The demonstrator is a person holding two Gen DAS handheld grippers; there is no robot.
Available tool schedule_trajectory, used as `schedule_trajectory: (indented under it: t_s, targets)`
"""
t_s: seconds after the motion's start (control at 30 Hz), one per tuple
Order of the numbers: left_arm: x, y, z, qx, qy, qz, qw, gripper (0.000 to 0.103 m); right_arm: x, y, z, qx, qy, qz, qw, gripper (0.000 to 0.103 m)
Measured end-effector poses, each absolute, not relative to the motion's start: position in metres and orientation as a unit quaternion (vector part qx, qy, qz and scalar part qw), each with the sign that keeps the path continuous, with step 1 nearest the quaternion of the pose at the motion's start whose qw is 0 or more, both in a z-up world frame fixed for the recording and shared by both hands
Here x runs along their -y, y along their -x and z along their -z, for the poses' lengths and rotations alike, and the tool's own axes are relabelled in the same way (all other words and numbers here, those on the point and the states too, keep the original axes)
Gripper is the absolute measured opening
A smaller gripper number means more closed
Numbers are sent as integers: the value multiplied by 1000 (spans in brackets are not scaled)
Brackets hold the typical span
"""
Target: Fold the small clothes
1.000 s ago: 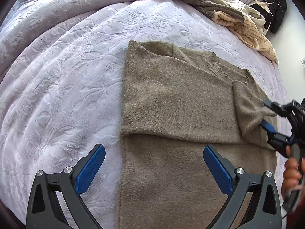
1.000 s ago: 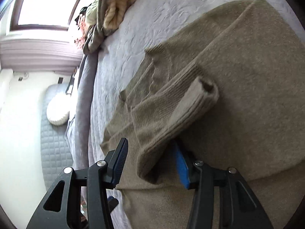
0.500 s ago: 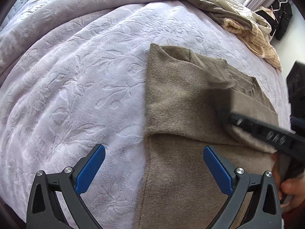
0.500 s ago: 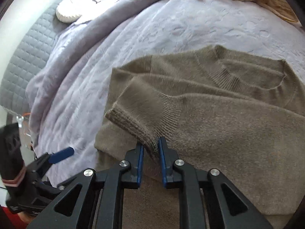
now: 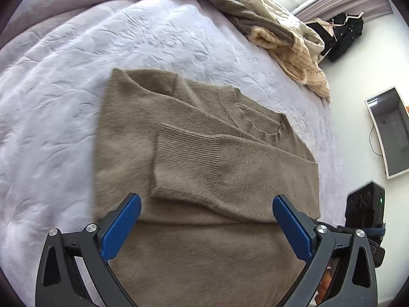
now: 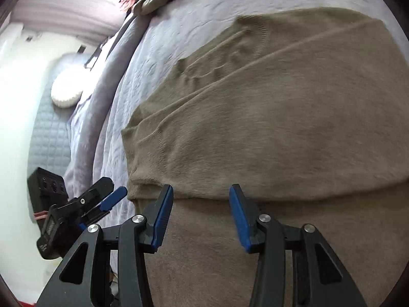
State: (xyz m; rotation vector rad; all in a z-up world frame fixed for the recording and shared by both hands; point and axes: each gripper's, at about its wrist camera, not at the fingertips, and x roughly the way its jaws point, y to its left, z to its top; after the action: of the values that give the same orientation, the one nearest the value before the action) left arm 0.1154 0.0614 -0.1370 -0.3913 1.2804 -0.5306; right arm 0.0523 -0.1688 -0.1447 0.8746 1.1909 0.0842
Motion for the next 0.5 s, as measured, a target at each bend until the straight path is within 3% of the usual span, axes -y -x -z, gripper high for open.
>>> schedule_trajectory:
  t_s: [0.23,0.33,0.43,0.47,0.5]
  targets:
    - [-54,-132,162,-619,214,218,724,100,279,39,150,-444,-546,97,704,50]
    - [-50,-136,165,-625,205,208,724,88,307,59,160,-410,-590,127,684,50]
    - [-46,-139,168,-635,188,196,723,37,327,64,170,-390,-618,122,672,48]
    - [-46,-140,170,-640,194,200,717,8,329,61,174,-389,-623,117,668,26]
    - [-47,-140,171,-641,203,201,712,8,329,57,174,-397,-616,115,670,9]
